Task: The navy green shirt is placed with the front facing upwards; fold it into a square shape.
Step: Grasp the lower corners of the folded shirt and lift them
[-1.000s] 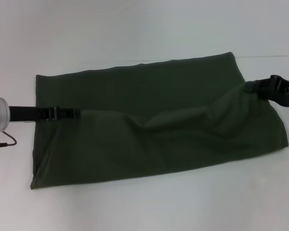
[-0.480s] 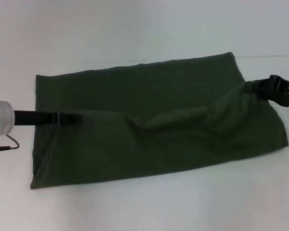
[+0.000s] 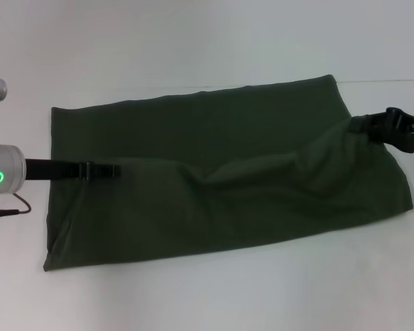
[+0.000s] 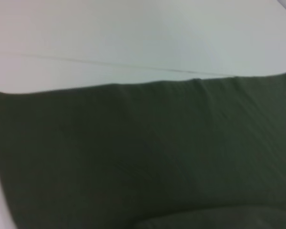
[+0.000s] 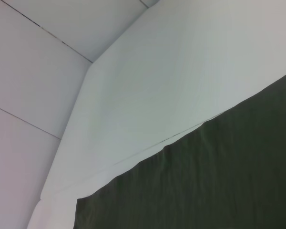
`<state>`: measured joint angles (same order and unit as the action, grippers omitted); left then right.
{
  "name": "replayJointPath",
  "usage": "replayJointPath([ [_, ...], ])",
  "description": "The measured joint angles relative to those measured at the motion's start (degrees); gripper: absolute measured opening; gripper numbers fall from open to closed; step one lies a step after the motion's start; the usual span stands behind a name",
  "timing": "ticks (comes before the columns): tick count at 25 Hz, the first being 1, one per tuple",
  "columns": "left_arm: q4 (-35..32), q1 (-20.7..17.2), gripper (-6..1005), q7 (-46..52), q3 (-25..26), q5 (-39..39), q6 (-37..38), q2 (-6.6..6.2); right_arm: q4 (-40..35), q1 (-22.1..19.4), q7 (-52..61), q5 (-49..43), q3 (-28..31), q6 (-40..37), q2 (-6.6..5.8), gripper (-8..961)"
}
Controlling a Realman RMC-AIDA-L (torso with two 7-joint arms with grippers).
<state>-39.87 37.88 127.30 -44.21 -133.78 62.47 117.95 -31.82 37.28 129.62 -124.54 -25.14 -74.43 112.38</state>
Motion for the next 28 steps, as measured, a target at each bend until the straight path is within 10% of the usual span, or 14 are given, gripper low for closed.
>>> replayJointPath([
  [28,2.1,2.9,716,5.8,0.5,-5.7,-0.1,-0.71,0.0,0.1,-0.1,0.0,0.0,0.4,-0.15,49],
])
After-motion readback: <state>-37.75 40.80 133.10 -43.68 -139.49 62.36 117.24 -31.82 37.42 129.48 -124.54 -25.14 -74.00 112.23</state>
